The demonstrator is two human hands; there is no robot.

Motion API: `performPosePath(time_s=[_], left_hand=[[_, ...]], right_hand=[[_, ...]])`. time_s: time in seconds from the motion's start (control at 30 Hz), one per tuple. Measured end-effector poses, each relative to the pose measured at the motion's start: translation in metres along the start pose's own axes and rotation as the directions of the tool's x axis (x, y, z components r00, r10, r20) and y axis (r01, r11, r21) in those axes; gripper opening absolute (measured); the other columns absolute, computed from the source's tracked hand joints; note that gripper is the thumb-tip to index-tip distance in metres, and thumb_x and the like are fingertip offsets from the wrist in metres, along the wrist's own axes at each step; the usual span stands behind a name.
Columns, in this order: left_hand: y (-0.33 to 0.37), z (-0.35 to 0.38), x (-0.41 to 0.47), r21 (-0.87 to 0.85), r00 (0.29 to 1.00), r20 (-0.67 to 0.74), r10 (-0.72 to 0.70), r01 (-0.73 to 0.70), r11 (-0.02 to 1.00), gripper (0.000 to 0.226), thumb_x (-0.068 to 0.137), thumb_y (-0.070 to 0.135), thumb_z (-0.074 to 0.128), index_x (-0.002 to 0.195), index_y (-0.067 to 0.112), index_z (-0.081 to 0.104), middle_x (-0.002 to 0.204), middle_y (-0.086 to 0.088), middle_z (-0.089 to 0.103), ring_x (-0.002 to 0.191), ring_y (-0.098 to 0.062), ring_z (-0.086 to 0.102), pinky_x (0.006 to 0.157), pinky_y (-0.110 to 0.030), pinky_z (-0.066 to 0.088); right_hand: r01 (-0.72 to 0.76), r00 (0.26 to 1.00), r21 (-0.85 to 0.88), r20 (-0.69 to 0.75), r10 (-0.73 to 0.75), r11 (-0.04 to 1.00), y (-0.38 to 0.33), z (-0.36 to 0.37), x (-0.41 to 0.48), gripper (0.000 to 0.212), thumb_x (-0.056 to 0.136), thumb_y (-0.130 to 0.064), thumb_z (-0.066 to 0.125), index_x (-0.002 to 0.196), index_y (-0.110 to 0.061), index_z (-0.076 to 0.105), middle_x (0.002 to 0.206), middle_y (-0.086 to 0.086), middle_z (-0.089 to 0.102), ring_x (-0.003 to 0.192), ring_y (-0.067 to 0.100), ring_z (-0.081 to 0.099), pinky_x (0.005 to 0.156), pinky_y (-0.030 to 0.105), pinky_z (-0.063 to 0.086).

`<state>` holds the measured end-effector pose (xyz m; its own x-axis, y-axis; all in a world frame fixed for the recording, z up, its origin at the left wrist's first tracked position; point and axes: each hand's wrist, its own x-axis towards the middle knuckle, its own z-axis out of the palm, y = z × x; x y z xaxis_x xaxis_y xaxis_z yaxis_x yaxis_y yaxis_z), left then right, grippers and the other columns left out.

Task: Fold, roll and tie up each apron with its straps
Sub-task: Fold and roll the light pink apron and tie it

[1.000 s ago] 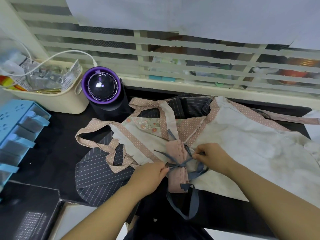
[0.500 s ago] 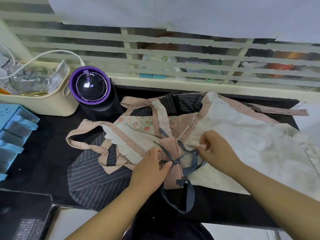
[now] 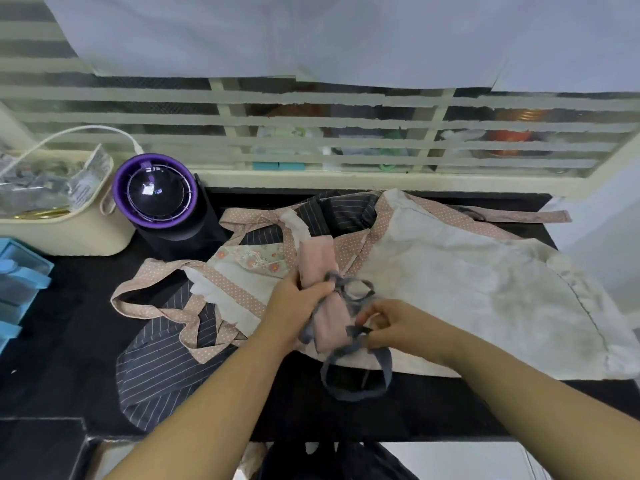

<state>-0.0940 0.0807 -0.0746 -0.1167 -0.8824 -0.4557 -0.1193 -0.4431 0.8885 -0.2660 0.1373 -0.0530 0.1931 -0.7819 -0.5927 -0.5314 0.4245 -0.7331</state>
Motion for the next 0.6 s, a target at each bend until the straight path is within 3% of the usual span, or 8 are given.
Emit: performPosePath(time_s=[0.1, 0.23, 0.27, 0.33, 0.43, 0.5, 0.57, 0.6], left_hand=[[0.059, -0.016, 0.008, -0.312, 0.996, -0.051, 0.071, -0.084, 0.946, 0.024, 0.091, 0.010, 0.061, 0.115, 0.006, 0.059, 0.096, -0.010, 0.067, 0.081, -0.020, 0.067, 0.066, -0.032, 0.055], [0.139, -0.041, 0.001, -0.468, 0.988, -0.069, 0.141, -0.157, 0.870, 0.017, 0.097, 0.022, 0.051, 0.108, 0.011, 0.058, 0.091, -0.008, 0.062, 0.087, -0.022, 0.064, 0.075, -0.043, 0.057], [0.152, -0.047, -0.002, -0.499, 0.985, -0.053, 0.163, -0.168, 0.850, 0.015, 0.098, 0.023, 0.049, 0.099, 0.012, 0.059, 0.088, -0.007, 0.063, 0.084, -0.020, 0.066, 0.075, -0.039, 0.058], [0.184, -0.061, -0.010, -0.602, 0.969, -0.068, 0.237, -0.229, 0.765, 0.020, 0.100, 0.020, 0.044, 0.090, 0.011, 0.059, 0.077, -0.005, 0.066, 0.065, -0.013, 0.068, 0.057, -0.025, 0.057], [0.219, -0.082, -0.021, -0.708, 0.950, -0.117, 0.289, -0.284, 0.647, 0.020, 0.098, 0.013, 0.043, 0.089, 0.010, 0.059, 0.069, -0.003, 0.068, 0.059, -0.012, 0.067, 0.049, -0.023, 0.054], [0.226, -0.094, -0.015, -0.741, 0.947, -0.162, 0.278, -0.303, 0.599, 0.014, 0.096, 0.009, 0.045, 0.090, 0.008, 0.057, 0.082, -0.008, 0.071, 0.073, -0.018, 0.070, 0.057, -0.030, 0.059], [0.229, -0.106, -0.013, -0.762, 0.948, -0.181, 0.260, -0.302, 0.573, 0.010, 0.092, 0.005, 0.048, 0.097, 0.007, 0.056, 0.107, -0.015, 0.066, 0.097, -0.026, 0.067, 0.078, -0.042, 0.059], [0.230, -0.112, -0.011, -0.765, 0.952, -0.195, 0.238, -0.299, 0.571, 0.011, 0.091, 0.002, 0.047, 0.095, 0.007, 0.056, 0.107, -0.015, 0.065, 0.098, -0.026, 0.065, 0.084, -0.044, 0.056]], right_hand=[[0.087, 0.972, 0.011, -0.219, -0.083, 0.996, -0.029, -0.029, -0.011, 0.017, 0.080, 0.001, 0.064, 0.092, -0.010, 0.063, 0.058, -0.004, 0.055, 0.056, 0.011, 0.050, 0.056, 0.021, 0.040], [0.157, 0.807, -0.161, -0.548, -0.221, 0.974, -0.068, -0.066, -0.018, 0.005, 0.083, -0.006, 0.060, 0.082, -0.003, 0.065, 0.067, 0.005, 0.056, 0.061, 0.016, 0.051, 0.057, 0.027, 0.041], [0.169, 0.760, -0.137, -0.613, -0.218, 0.976, -0.074, -0.073, -0.019, 0.006, 0.085, -0.007, 0.060, 0.081, -0.006, 0.065, 0.067, 0.003, 0.055, 0.061, 0.015, 0.049, 0.057, 0.027, 0.039], [0.258, 0.646, -0.067, -0.730, -0.224, 0.964, -0.092, -0.093, -0.023, 0.010, 0.088, -0.011, 0.059, 0.079, -0.009, 0.063, 0.068, 0.006, 0.054, 0.063, 0.018, 0.047, 0.059, 0.028, 0.036], [0.417, 0.533, 0.127, -0.836, -0.129, 0.900, -0.120, -0.120, -0.026, 0.018, 0.092, -0.015, 0.057, 0.075, -0.010, 0.057, 0.068, 0.007, 0.049, 0.064, 0.018, 0.043, 0.060, 0.027, 0.034], [0.501, 0.533, 0.371, -0.844, 0.059, 0.782, -0.135, -0.135, -0.024, 0.020, 0.094, -0.017, 0.056, 0.074, -0.016, 0.054, 0.065, 0.001, 0.043, 0.054, 0.013, 0.038, 0.050, 0.022, 0.033], [0.604, 0.630, 0.612, -0.759, 0.164, 0.510, -0.156, -0.141, -0.025, 0.018, 0.094, -0.018, 0.059, 0.077, -0.017, 0.054, 0.065, -0.001, 0.041, 0.044, 0.008, 0.039, 0.038, 0.018, 0.032], [0.640, 0.675, 0.681, -0.720, 0.163, 0.355, -0.171, -0.142, -0.027, 0.016, 0.093, -0.020, 0.061, 0.080, -0.015, 0.055, 0.067, 0.000, 0.043, 0.042, 0.007, 0.045, 0.037, 0.016, 0.037]])
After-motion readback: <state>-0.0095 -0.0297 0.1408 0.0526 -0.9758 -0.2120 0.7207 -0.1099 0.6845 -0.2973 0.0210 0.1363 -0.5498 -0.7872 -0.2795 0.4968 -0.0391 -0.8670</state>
